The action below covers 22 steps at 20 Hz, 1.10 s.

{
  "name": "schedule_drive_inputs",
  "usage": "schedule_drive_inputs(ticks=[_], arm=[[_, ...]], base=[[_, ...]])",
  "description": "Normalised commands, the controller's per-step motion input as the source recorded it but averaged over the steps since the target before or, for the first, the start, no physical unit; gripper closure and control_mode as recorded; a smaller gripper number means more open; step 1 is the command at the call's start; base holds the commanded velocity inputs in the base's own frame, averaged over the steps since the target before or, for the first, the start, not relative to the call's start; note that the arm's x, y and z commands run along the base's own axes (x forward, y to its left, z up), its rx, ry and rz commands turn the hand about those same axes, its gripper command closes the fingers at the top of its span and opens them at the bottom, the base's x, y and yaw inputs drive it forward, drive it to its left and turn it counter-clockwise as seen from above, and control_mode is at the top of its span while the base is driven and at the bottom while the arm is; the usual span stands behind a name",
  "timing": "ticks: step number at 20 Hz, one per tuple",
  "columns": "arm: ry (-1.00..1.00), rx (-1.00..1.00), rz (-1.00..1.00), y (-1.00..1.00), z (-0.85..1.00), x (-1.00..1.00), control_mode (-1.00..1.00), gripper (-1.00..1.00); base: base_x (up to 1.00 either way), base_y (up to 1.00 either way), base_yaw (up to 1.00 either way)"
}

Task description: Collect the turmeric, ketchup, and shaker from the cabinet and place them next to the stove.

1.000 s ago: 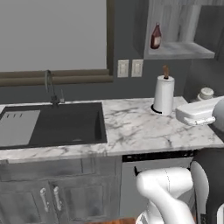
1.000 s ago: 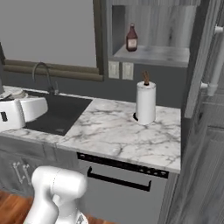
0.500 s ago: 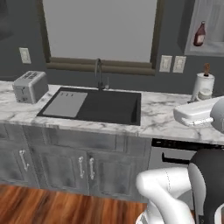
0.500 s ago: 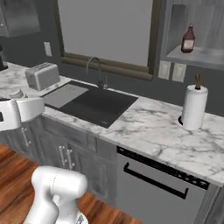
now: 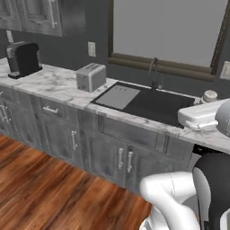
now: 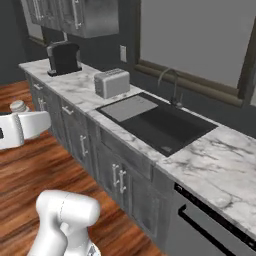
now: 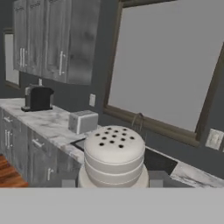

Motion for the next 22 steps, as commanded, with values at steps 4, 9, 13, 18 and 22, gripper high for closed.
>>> schedule_drive_inputs(ticks=[4, 9, 13, 18, 22], arm=[[0.00, 0.00, 0.00, 0.00, 0.00, 0.00, 1.00, 1.00], [0.00, 0.00, 0.00, 0.00, 0.00, 0.00, 1.00, 1.00], [0.00, 0.00, 0.00, 0.00, 0.00, 0.00, 1.00, 1.00], [0.00, 0.00, 0.00, 0.00, 0.00, 0.00, 1.00, 1.00], [0.00, 0.00, 0.00, 0.00, 0.00, 0.00, 1.00, 1.00]], base=[[-0.06, 0.33, 0.60], [-0.05, 0.29, 0.61], [-0.01, 0.30, 0.63], [0.00, 0.21, 0.64], [0.04, 0.14, 0.65]])
